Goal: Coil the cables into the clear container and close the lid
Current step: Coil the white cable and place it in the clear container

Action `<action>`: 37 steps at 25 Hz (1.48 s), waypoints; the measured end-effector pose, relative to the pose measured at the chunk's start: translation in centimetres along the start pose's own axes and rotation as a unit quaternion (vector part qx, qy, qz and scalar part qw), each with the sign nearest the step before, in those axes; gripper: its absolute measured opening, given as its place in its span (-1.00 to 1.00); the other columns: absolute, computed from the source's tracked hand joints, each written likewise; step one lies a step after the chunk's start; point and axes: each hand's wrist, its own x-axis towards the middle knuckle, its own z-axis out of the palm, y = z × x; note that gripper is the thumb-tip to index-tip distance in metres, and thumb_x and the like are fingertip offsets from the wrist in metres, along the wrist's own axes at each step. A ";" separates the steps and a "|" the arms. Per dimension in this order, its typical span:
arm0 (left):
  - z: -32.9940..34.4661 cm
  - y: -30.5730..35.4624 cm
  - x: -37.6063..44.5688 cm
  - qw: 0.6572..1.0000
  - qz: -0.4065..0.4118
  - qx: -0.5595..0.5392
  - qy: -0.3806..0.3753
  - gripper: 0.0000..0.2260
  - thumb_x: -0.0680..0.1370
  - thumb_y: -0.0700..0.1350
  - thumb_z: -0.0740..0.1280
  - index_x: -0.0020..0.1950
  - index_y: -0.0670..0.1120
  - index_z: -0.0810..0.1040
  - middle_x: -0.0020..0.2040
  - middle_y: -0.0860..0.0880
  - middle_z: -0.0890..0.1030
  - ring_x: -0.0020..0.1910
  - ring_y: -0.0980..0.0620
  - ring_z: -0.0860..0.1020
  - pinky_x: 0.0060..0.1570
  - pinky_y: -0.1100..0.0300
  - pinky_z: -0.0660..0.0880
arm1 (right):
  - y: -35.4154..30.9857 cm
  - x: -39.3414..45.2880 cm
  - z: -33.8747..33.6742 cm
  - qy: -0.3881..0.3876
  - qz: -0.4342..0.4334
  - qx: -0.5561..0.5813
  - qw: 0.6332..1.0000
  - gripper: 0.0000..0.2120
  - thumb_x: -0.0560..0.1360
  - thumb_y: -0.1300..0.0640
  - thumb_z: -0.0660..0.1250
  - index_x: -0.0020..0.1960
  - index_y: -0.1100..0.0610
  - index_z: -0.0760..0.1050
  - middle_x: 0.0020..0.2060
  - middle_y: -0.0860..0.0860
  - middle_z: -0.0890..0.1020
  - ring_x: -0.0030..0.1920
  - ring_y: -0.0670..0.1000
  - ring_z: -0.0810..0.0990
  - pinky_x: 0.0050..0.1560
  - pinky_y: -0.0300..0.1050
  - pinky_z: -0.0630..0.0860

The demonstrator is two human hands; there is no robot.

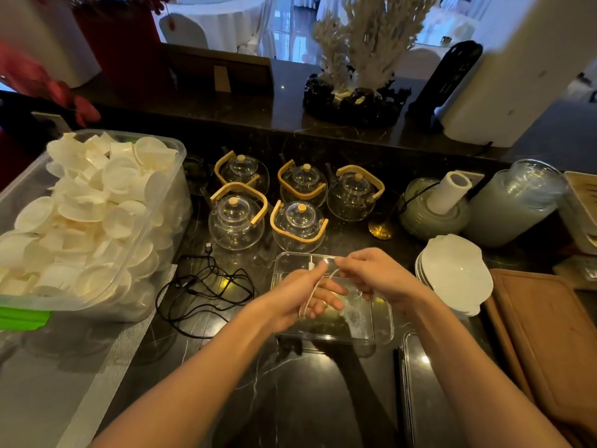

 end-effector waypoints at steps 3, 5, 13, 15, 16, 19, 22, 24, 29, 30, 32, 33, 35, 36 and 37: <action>0.4 -0.1 0.4 0.997 0.034 -0.021 0.067 -0.50 0.71 0.16 0.10 0.11 -0.21 0.65 -0.10 -0.19 0.74 -0.19 -0.03 0.72 -0.20 0.20 0.64 | -1.3 -1.6 2.8 0.083 -0.067 -0.133 0.985 -0.73 0.66 0.04 0.27 -0.18 0.10 0.54 -0.34 -0.02 0.61 -0.39 -0.17 0.49 -0.37 -0.24 0.39; 0.6 0.2 0.5 0.994 0.060 -0.030 0.090 -0.58 0.71 0.09 0.16 0.11 -0.20 0.67 -0.06 -0.16 0.75 -0.08 -0.04 0.73 -0.15 0.19 0.64 | -1.2 -3.3 5.0 0.109 -0.093 -0.135 0.980 -0.85 0.67 0.07 0.27 -0.08 0.01 0.52 -0.24 -0.05 0.64 -0.32 -0.14 0.56 -0.31 -0.21 0.44; 0.9 1.5 0.2 0.929 0.109 -0.352 0.019 -0.67 0.66 -0.07 0.20 -0.31 -0.07 0.43 -0.55 0.08 0.30 -0.63 0.15 0.26 -0.61 0.30 0.13 | 2.3 -5.9 9.1 0.060 -0.006 0.318 0.946 -0.83 0.63 0.16 0.36 -0.06 0.26 0.59 -0.38 0.04 0.51 -0.48 -0.10 0.40 -0.47 -0.21 0.42; 0.8 1.4 -0.2 0.913 0.098 -0.392 -0.050 -0.59 0.66 -0.06 0.17 -0.41 -0.05 0.33 -0.56 0.08 0.16 -0.65 0.13 0.13 -0.56 0.24 -0.03 | 2.7 -5.7 8.4 0.019 0.048 0.489 0.871 -0.92 0.56 0.24 0.40 -0.10 0.22 0.56 -0.36 0.03 0.47 -0.48 -0.11 0.37 -0.51 -0.27 0.39; 0.8 1.4 -0.3 0.907 0.091 -0.403 -0.079 -0.57 0.65 -0.06 0.17 -0.44 -0.04 0.30 -0.56 0.07 0.12 -0.64 0.12 0.09 -0.54 0.24 -0.05 | 2.7 -5.5 8.2 0.013 0.068 0.559 0.826 -0.94 0.52 0.27 0.41 -0.12 0.22 0.54 -0.35 0.04 0.46 -0.49 -0.12 0.38 -0.54 -0.30 0.39; 1.0 1.1 -0.3 0.893 0.091 -0.421 -0.132 -0.56 0.63 -0.07 0.17 -0.46 0.00 0.19 -0.55 0.06 0.08 -0.61 0.11 0.04 -0.53 0.23 -0.06 | 2.9 -4.9 8.1 0.019 0.066 0.677 0.733 -0.89 0.47 0.30 0.39 0.00 0.27 0.55 -0.28 0.09 0.50 -0.47 -0.11 0.48 -0.50 -0.31 0.52; 0.9 1.0 0.0 0.888 0.105 -0.424 -0.143 -0.55 0.63 -0.09 0.17 -0.46 0.00 0.17 -0.56 0.05 0.09 -0.61 0.10 0.05 -0.55 0.23 -0.03 | 2.8 -4.6 8.2 0.022 0.049 0.672 0.739 -0.84 0.51 0.25 0.39 0.06 0.30 0.62 -0.26 0.09 0.56 -0.42 -0.11 0.53 -0.43 -0.30 0.59; 0.7 0.8 0.1 0.904 0.103 -0.396 -0.126 -0.54 0.64 -0.09 0.20 -0.47 -0.03 0.23 -0.56 0.05 0.11 -0.62 0.11 0.06 -0.58 0.25 -0.01 | 2.8 -4.5 8.2 0.028 0.056 0.630 0.774 -0.88 0.55 0.22 0.40 0.02 0.27 0.62 -0.29 0.08 0.57 -0.42 -0.11 0.55 -0.42 -0.28 0.60; 0.5 0.3 0.4 0.965 0.084 -0.246 -0.028 -0.61 0.64 -0.04 0.29 -0.38 -0.07 0.42 -0.56 0.06 0.26 -0.60 0.13 0.28 -0.57 0.30 0.26 | 3.2 -4.5 8.8 0.077 0.034 0.533 0.842 -0.86 0.63 0.17 0.34 0.10 0.25 0.59 -0.29 0.02 0.54 -0.38 -0.12 0.47 -0.40 -0.29 0.53; 0.5 0.1 0.5 0.977 0.087 -0.194 0.011 -0.64 0.64 -0.02 0.31 -0.35 -0.07 0.47 -0.53 0.05 0.30 -0.56 0.12 0.34 -0.50 0.28 0.34 | 3.3 -4.6 9.1 0.087 0.027 0.530 0.843 -0.83 0.64 0.16 0.32 0.13 0.25 0.59 -0.27 0.02 0.57 -0.37 -0.12 0.47 -0.40 -0.28 0.52; 0.4 -0.3 0.6 0.987 0.104 -0.071 0.100 -0.70 0.63 0.03 0.34 -0.25 -0.09 0.55 -0.49 0.03 0.40 -0.45 0.08 0.48 -0.29 0.19 0.50 | 3.4 -4.6 9.2 0.103 0.014 0.532 0.841 -0.79 0.66 0.15 0.29 0.18 0.25 0.60 -0.21 0.03 0.65 -0.38 -0.13 0.48 -0.41 -0.27 0.52; 0.2 -0.5 0.5 0.985 0.112 -0.030 0.132 -0.71 0.63 0.05 0.34 -0.20 -0.09 0.56 -0.48 0.03 0.42 -0.41 0.07 0.53 -0.19 0.14 0.53 | 3.3 -4.7 9.0 0.106 0.010 0.529 0.842 -0.78 0.67 0.14 0.27 0.18 0.24 0.60 -0.20 0.03 0.68 -0.39 -0.13 0.49 -0.41 -0.26 0.52; 0.1 -0.8 0.5 0.983 0.114 -0.049 0.138 -0.72 0.64 0.04 0.33 -0.16 -0.11 0.54 -0.47 0.01 0.40 -0.40 0.06 0.56 -0.16 0.14 0.56 | 3.1 -4.7 8.6 0.096 0.004 0.513 0.853 -0.81 0.67 0.14 0.27 0.15 0.21 0.60 -0.18 0.04 0.70 -0.40 -0.12 0.51 -0.41 -0.25 0.52; 0.1 -1.0 0.6 0.981 0.109 -0.095 0.126 -0.73 0.64 0.03 0.33 -0.16 -0.12 0.52 -0.47 0.01 0.38 -0.42 0.07 0.54 -0.23 0.19 0.57 | 3.0 -4.7 8.4 0.090 0.003 0.507 0.857 -0.82 0.67 0.14 0.27 0.13 0.21 0.60 -0.18 0.05 0.70 -0.40 -0.12 0.51 -0.41 -0.24 0.52; 0.2 -1.0 0.5 0.977 0.105 -0.148 0.116 -0.73 0.65 0.02 0.32 -0.17 -0.12 0.49 -0.48 0.03 0.36 -0.46 0.08 0.50 -0.30 0.21 0.56 | 3.0 -4.7 8.4 0.086 0.004 0.505 0.859 -0.83 0.67 0.15 0.27 0.12 0.21 0.59 -0.19 0.04 0.70 -0.40 -0.11 0.52 -0.41 -0.23 0.52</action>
